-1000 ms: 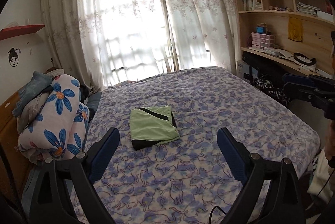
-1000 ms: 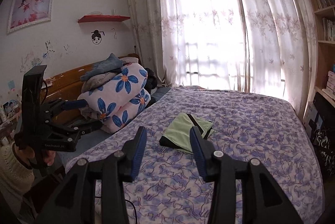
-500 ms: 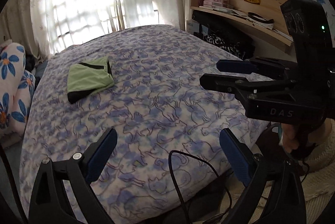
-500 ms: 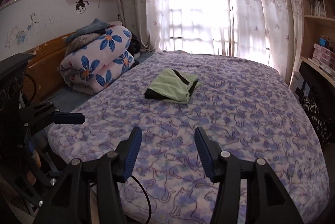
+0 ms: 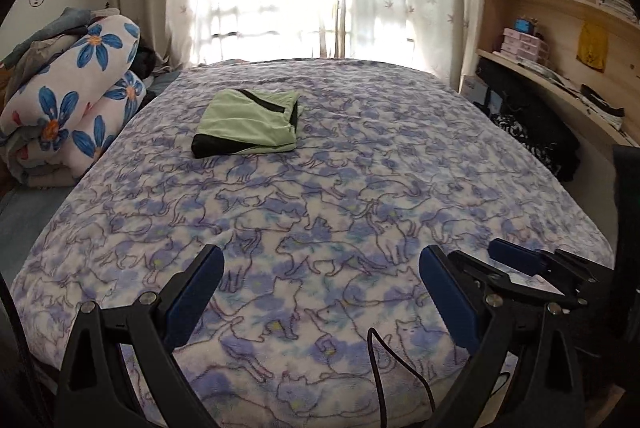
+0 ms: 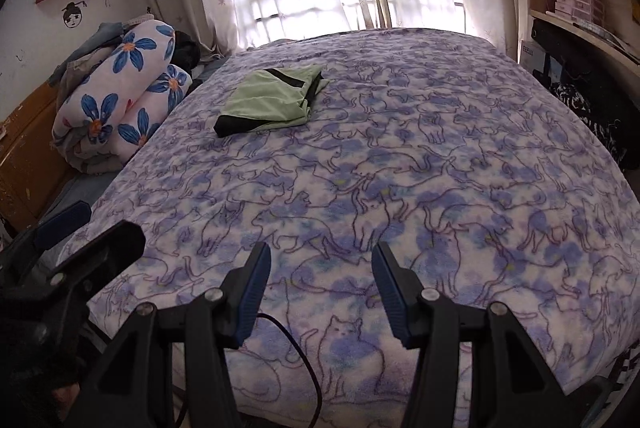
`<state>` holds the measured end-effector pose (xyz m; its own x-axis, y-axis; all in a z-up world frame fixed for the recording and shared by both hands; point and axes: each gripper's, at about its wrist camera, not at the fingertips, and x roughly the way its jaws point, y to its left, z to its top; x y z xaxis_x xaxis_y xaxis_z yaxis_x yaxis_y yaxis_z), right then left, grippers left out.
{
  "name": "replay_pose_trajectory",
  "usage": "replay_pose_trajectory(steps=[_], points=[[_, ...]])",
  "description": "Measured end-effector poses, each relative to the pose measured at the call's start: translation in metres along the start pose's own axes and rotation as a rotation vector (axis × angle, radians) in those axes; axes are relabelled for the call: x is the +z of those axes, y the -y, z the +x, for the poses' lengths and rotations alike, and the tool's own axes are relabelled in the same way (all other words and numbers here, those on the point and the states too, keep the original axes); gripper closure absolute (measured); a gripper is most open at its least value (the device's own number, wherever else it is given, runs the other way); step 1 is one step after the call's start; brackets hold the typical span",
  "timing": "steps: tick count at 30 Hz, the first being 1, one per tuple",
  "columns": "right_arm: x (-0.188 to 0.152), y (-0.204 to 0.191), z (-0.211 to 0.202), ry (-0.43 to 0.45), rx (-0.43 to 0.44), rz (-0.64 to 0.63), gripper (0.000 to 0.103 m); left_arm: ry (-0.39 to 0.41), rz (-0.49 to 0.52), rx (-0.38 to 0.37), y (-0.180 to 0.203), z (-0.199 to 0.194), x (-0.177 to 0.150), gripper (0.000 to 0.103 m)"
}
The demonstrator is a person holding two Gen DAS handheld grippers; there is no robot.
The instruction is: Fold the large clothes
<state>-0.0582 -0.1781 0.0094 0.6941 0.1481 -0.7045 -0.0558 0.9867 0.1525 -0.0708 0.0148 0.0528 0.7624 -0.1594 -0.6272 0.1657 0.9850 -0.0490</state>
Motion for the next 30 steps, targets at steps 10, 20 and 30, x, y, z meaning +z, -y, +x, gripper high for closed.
replay_pose_trajectory(steps=[10, 20, 30], points=[[-0.003, 0.004, 0.031, -0.11, -0.037, 0.005, 0.05, -0.127, -0.034, 0.121, -0.002, 0.045, -0.003, 0.006], [0.009, 0.003, 0.038, -0.114, -0.06, -0.003, 0.05, -0.176, -0.073, 0.141, -0.009, 0.067, 0.006, 0.005], [0.015, 0.005, 0.037, -0.092, -0.065, 0.005, 0.05, -0.164, -0.076, 0.163, -0.012, 0.07, 0.008, 0.005]])
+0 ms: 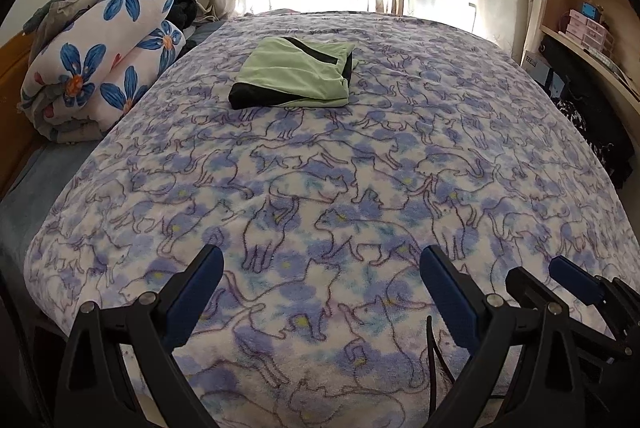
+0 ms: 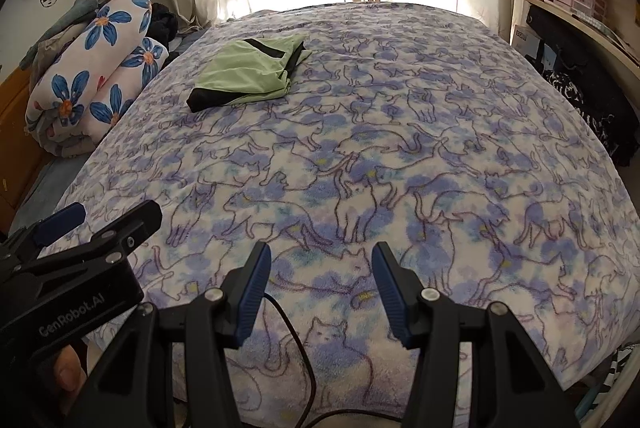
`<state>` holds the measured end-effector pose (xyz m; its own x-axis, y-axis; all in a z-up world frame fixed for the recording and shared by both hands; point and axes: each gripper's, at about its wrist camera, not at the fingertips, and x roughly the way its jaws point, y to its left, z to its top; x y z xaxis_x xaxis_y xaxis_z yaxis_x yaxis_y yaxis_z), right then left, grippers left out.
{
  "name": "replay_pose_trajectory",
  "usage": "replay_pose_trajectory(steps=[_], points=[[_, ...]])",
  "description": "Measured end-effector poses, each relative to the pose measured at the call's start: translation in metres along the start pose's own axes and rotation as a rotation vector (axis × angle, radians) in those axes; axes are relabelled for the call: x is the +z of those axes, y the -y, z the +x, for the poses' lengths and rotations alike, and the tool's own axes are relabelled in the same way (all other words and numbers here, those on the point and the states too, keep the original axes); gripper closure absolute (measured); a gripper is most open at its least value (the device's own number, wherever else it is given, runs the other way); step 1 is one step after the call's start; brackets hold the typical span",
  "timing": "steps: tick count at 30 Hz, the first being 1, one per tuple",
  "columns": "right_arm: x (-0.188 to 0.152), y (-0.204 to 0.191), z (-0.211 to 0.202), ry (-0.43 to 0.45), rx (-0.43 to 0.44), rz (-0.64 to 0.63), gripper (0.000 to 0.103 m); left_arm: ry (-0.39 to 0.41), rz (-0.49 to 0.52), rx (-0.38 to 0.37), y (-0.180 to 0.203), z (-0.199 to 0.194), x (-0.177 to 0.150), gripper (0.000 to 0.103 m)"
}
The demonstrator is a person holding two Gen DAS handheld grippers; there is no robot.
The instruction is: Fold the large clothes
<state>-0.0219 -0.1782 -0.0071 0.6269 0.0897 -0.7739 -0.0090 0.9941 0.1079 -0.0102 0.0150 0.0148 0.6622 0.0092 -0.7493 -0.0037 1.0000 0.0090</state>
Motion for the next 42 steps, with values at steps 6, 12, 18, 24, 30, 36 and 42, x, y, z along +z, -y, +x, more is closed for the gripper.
replay_pose_trajectory(steps=[6, 12, 18, 24, 30, 36, 42], points=[[0.0013, 0.0015, -0.0034, 0.01, -0.007, 0.013, 0.05, -0.018, 0.011, -0.009, 0.0033, 0.003, -0.003, 0.005], [0.0005, 0.0004, -0.003, 0.01, -0.009, 0.012, 0.05, -0.018, 0.008, -0.011, 0.0033, 0.0015, -0.0024, 0.005], [0.0005, 0.0021, -0.0033, 0.005, -0.007, 0.012, 0.05, -0.021, 0.007, -0.011, 0.0044, 0.0012, -0.0027, 0.005], [-0.0004, 0.0033, -0.003, 0.01, -0.007, 0.011, 0.05, -0.017, 0.009, -0.01, 0.0042, 0.001, -0.0028, 0.005], [-0.0003, 0.005, -0.0034, 0.009, -0.005, 0.009, 0.05, -0.02, 0.007, -0.011, 0.0046, 0.001, -0.0029, 0.005], [-0.0006, 0.0058, -0.0033, 0.01, -0.006, 0.008, 0.05, -0.021, 0.005, -0.01, 0.005, 0.001, -0.0026, 0.005], [-0.0008, 0.006, -0.0032, 0.008, -0.006, 0.008, 0.05, -0.025, 0.007, -0.011, 0.0064, 0.0015, -0.0049, 0.005]])
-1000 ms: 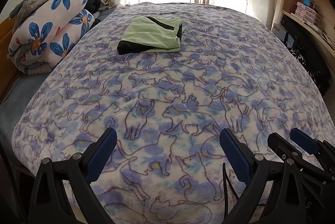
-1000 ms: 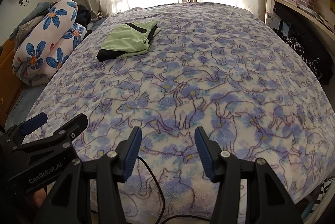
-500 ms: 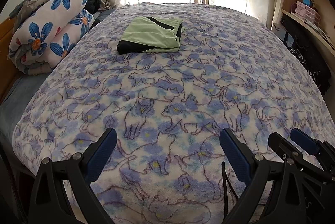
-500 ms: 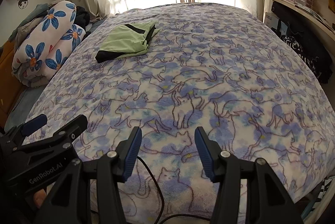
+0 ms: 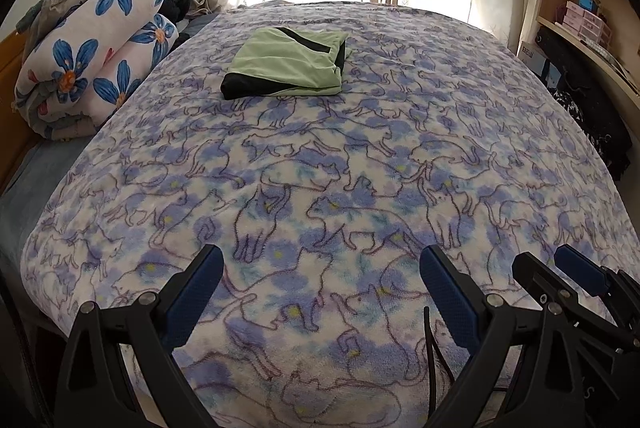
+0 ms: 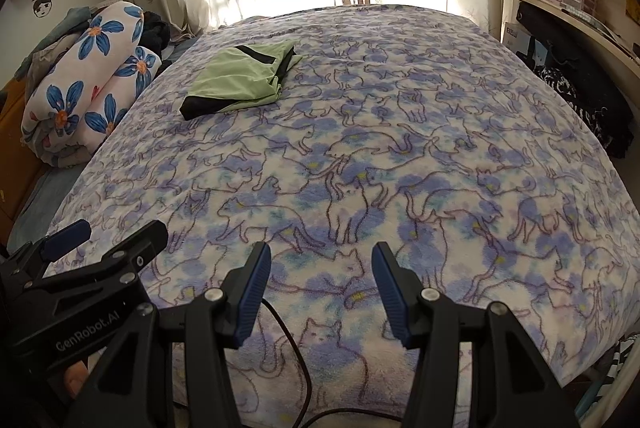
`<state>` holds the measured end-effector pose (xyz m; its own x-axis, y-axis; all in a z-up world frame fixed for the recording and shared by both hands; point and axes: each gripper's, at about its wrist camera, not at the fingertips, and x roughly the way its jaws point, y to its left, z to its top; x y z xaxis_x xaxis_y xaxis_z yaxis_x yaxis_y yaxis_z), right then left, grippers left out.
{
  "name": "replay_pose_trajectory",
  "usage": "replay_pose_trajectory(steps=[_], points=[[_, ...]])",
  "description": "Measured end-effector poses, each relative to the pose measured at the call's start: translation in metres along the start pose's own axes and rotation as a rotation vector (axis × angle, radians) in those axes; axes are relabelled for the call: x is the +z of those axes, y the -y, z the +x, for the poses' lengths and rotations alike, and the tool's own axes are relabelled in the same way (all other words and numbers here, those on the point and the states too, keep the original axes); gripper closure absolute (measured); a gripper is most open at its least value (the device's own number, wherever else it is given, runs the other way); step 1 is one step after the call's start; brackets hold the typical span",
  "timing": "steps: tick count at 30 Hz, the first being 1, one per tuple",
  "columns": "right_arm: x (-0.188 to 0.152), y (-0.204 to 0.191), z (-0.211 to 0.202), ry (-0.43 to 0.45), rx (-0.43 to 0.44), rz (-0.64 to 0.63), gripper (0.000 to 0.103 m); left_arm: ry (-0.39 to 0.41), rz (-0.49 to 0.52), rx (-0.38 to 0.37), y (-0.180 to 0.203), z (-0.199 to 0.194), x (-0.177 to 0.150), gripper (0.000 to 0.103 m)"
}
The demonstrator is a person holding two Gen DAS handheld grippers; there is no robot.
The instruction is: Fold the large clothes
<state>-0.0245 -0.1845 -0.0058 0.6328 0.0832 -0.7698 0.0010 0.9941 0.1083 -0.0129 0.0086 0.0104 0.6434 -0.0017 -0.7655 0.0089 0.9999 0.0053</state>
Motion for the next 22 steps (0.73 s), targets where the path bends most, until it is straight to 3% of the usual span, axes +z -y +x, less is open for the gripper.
replay_pose_trajectory(steps=[22], points=[[0.0001, 0.0013, 0.0002, -0.001, 0.002, 0.0, 0.05, -0.01, -0.004, -0.003, 0.0017, 0.0018, -0.0026, 0.005]])
